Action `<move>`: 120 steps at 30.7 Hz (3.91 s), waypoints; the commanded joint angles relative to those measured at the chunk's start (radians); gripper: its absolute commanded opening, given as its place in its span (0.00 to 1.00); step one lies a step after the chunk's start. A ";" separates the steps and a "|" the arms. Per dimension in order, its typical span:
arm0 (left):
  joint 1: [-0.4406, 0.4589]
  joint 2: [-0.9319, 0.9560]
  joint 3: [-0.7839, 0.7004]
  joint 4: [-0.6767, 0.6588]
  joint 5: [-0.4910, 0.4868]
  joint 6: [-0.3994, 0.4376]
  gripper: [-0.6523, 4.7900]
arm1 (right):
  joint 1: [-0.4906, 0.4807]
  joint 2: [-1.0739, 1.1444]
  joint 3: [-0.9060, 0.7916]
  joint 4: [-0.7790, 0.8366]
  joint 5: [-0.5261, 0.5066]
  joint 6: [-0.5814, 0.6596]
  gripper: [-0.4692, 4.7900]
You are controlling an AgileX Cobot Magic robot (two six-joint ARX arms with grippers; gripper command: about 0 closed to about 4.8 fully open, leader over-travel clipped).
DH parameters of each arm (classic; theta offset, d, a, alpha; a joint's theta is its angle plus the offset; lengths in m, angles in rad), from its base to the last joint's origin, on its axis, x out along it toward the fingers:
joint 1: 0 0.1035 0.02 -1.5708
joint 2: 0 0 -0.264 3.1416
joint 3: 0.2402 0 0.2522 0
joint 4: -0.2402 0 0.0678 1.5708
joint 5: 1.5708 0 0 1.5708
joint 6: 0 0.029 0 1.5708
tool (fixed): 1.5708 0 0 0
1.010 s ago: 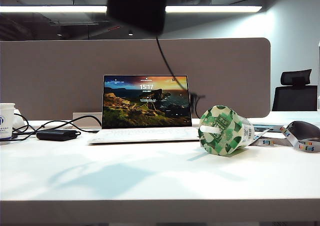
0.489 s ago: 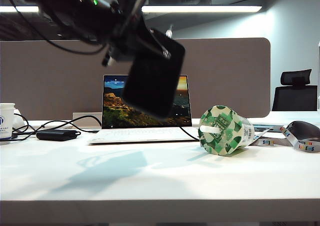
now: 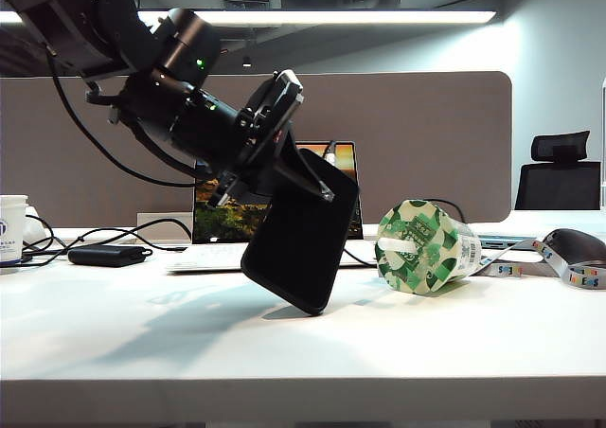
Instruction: Pick up the black phone, pick up the charger plug, insert the charger plug into the phone's charging port, and finally place the connected phone back on the desk.
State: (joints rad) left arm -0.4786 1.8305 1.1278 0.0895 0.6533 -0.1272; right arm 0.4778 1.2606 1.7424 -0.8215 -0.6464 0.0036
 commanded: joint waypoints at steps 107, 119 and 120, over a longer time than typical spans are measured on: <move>0.433 -1.827 -0.956 -0.153 -0.565 0.127 0.11 | 0.206 -0.649 -1.217 0.609 0.929 -0.031 0.09; 0.425 -1.827 -1.072 -0.093 -0.626 0.127 0.11 | 0.206 -0.649 -1.217 0.609 0.929 -0.031 0.09; 0.416 -1.827 -1.085 -0.069 -0.638 0.127 0.11 | 0.206 -0.649 -1.217 0.608 0.929 -0.031 0.09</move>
State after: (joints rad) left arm -0.0494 0.0032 0.0563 -0.0345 0.0349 -0.0002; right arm 0.6834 0.6136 0.5198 -0.2291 0.2771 -0.0269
